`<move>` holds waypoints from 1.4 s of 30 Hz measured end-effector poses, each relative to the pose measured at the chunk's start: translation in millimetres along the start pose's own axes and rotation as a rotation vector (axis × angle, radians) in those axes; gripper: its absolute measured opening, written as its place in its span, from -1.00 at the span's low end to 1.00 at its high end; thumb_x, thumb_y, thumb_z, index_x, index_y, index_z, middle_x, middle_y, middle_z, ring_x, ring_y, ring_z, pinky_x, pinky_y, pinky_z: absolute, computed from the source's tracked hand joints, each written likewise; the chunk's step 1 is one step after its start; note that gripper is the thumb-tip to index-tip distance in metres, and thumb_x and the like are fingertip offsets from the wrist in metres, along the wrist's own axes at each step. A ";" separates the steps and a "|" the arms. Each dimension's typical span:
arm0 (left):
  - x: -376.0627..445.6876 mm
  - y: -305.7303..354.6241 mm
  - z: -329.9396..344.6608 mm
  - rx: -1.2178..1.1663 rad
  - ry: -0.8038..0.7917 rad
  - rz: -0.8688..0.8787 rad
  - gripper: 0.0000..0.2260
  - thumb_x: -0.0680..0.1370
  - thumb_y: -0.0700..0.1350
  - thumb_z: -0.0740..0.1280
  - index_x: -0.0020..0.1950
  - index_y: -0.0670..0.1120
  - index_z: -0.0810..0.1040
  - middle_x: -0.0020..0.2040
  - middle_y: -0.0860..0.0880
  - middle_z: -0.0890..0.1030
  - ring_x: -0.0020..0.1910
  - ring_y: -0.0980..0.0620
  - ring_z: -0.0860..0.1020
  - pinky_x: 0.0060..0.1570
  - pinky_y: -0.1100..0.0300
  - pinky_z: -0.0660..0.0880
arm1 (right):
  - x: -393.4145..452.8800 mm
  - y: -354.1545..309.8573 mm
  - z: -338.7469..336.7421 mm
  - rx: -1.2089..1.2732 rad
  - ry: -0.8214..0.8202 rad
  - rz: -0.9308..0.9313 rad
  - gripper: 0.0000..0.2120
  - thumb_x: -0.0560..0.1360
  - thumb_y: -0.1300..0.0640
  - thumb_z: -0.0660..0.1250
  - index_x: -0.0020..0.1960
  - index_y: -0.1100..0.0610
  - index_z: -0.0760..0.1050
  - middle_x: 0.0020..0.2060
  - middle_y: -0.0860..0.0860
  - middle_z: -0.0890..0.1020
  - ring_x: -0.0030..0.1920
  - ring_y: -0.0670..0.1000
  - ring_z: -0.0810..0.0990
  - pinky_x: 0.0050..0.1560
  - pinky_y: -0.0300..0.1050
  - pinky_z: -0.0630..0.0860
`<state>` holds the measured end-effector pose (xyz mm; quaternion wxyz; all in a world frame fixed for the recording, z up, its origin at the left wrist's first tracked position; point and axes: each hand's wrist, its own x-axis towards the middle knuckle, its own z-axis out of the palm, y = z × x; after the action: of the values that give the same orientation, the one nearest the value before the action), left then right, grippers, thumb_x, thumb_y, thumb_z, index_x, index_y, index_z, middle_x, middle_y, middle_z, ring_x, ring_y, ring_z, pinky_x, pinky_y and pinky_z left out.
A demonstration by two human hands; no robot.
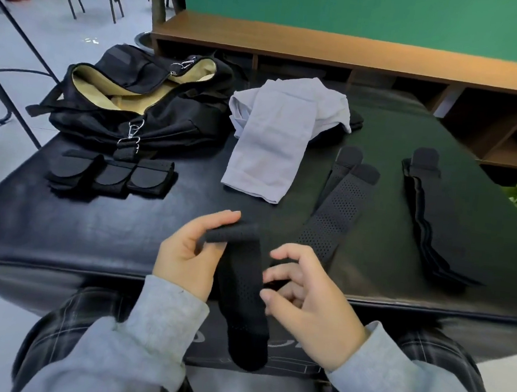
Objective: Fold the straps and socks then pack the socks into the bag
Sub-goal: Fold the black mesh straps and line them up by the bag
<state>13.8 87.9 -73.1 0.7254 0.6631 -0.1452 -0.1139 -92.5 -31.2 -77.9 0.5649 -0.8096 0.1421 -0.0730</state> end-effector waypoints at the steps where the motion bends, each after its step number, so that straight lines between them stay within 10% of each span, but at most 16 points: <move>1: -1.1 1.0 1.3 -0.003 -0.018 -0.006 -0.64 0.50 -0.41 0.27 -0.10 0.06 0.63 -0.35 0.11 0.63 -0.42 0.25 0.52 -0.39 0.46 0.42 | -1.4 0.2 1.3 -0.014 -0.006 -0.011 -0.59 0.45 0.22 0.36 -0.01 -0.29 0.34 -0.11 -0.16 0.58 -0.23 0.06 0.58 -0.09 -0.07 0.50; 11: -6.1 -1.2 1.4 0.041 -0.158 0.018 -0.39 0.45 -0.52 0.22 -0.15 0.24 0.67 -0.13 0.10 0.69 -0.13 0.19 0.62 -0.20 0.41 0.48 | -4.5 -14.4 1.2 0.160 0.128 0.001 -0.73 0.51 -0.04 0.16 -0.11 0.04 0.59 -0.38 -0.05 0.58 -0.38 -0.23 0.48 -0.22 -0.39 0.37; 18: -10.0 -7.9 0.0 -0.083 -0.291 0.017 -0.53 0.60 -0.31 0.14 -0.03 0.23 0.66 0.02 0.00 0.66 0.08 -0.02 0.60 0.01 0.09 0.55 | -0.8 -11.2 0.1 0.252 0.235 -0.001 -0.82 0.47 0.24 0.36 -0.18 -0.03 0.61 -0.32 -0.13 0.64 -0.29 -0.20 0.55 -0.19 -0.35 0.48; 25: -11.5 -13.7 5.0 -0.255 -0.332 -0.120 -0.65 0.43 -0.04 0.27 0.20 0.22 0.49 0.08 -0.03 0.64 0.01 -0.07 0.63 -0.12 0.00 0.58 | 2.8 -9.7 -1.6 0.259 0.391 -0.035 -0.77 0.45 0.32 0.38 -0.18 -0.01 0.63 -0.23 -0.01 0.69 -0.22 -0.07 0.59 -0.14 -0.32 0.50; 31: -20.6 -18.5 12.7 -0.104 -0.393 -0.093 -0.80 0.41 -0.02 0.36 -0.02 0.23 0.62 -0.06 -0.03 0.68 -0.05 -0.03 0.63 -0.14 -0.04 0.59 | 0.8 -9.7 -3.5 0.217 0.437 -0.041 -0.82 0.44 0.26 0.41 -0.13 -0.03 0.60 -0.25 -0.03 0.67 -0.22 -0.03 0.60 -0.13 -0.20 0.53; 37: -19.3 -14.8 12.3 -0.143 -0.369 -0.060 -0.74 0.44 -0.11 0.27 -0.01 0.21 0.64 -0.10 -0.06 0.69 -0.11 0.05 0.64 -0.19 0.27 0.53 | 0.9 -7.6 -5.8 0.196 0.327 -0.047 -0.75 0.48 0.25 0.37 0.02 -0.08 0.49 -0.28 -0.10 0.64 -0.19 -0.05 0.61 -0.08 -0.10 0.55; 42: -16.5 -18.4 9.9 -0.133 -0.353 -0.058 -0.78 0.37 0.04 0.35 -0.01 0.21 0.63 -0.12 -0.09 0.67 -0.10 -0.05 0.63 -0.16 0.02 0.57 | -0.1 -8.8 -5.5 0.247 0.334 -0.105 -0.69 0.55 0.28 0.24 -0.05 -0.12 0.60 -0.20 -0.11 0.65 -0.23 -0.11 0.59 -0.22 -0.25 0.51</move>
<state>-4.6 82.9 -91.6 0.7271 0.5875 -0.2432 -0.2589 -92.8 -33.2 -67.7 0.6238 -0.7173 0.1812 -0.2522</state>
